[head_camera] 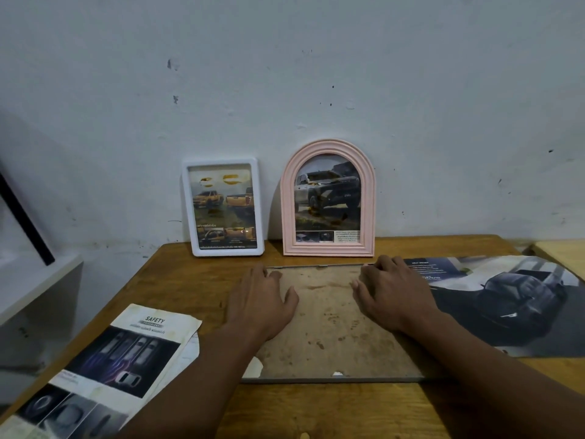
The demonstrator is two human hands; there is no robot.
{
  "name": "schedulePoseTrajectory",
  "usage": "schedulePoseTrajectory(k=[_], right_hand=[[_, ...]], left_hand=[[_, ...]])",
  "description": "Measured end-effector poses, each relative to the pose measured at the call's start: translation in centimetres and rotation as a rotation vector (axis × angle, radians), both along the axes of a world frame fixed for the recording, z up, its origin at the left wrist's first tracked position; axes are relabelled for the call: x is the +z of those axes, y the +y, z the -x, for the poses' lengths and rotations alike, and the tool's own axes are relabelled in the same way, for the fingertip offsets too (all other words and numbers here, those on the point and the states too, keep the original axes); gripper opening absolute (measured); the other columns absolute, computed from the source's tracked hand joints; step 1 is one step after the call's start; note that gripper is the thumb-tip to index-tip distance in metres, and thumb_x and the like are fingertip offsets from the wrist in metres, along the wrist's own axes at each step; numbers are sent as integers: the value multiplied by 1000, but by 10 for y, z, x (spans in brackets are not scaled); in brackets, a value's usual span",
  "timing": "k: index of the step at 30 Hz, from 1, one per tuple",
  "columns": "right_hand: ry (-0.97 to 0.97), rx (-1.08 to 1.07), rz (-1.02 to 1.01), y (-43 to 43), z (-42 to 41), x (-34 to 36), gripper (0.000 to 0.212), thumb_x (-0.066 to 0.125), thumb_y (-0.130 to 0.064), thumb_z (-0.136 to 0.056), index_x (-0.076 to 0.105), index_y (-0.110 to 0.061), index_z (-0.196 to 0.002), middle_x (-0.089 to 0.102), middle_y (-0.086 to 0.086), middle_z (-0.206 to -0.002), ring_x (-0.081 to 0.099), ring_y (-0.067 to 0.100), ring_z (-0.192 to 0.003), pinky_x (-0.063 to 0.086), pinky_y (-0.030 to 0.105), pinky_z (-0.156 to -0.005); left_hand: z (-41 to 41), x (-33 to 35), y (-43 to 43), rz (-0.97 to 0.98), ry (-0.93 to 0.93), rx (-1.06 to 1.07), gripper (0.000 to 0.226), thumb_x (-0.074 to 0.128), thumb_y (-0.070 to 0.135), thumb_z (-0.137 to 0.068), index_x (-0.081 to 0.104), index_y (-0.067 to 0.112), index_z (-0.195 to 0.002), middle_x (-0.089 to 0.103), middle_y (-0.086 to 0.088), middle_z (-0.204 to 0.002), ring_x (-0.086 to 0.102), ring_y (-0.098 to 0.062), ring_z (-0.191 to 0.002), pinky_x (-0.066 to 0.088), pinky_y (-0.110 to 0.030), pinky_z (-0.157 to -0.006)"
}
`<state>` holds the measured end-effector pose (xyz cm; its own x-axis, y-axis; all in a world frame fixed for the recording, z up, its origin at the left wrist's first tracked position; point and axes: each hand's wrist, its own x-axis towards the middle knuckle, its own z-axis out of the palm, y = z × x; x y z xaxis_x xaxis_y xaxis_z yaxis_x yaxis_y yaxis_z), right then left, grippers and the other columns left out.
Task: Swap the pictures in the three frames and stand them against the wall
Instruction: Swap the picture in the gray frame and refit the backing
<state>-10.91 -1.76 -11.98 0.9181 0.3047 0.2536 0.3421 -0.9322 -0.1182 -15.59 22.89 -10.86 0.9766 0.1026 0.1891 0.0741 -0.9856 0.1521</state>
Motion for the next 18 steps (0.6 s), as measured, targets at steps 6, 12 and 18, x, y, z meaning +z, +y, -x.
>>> schedulePoseTrajectory(k=[6,12,18], right_hand=[[67,17,-65,-2,5,-3,49,33,-58,-98,51,-26,-129,46,3,-136,41,20,-124,42,37,-96],[-22,-65,-194,2,15,-4,47,40,-53,-97,52,-20,-128,53,4,-126,49,18,-114,49,35,-88],[72,-48,-204,-3,14,-2,54,45,-52,-97,47,-18,-138,49,9,-138,47,24,-125,44,39,-101]], left_hand=[[1,-5,1,108,107,-38,67,40,63,-99,40,22,-152,32,-10,-157,37,-28,-142,43,-46,-109],[1,-10,3,201,112,-82,71,41,65,-98,30,27,-157,23,-8,-159,31,-28,-145,36,-46,-114],[-1,-14,0,124,91,-69,75,35,72,-95,26,30,-157,24,-6,-160,29,-27,-146,37,-48,-114]])
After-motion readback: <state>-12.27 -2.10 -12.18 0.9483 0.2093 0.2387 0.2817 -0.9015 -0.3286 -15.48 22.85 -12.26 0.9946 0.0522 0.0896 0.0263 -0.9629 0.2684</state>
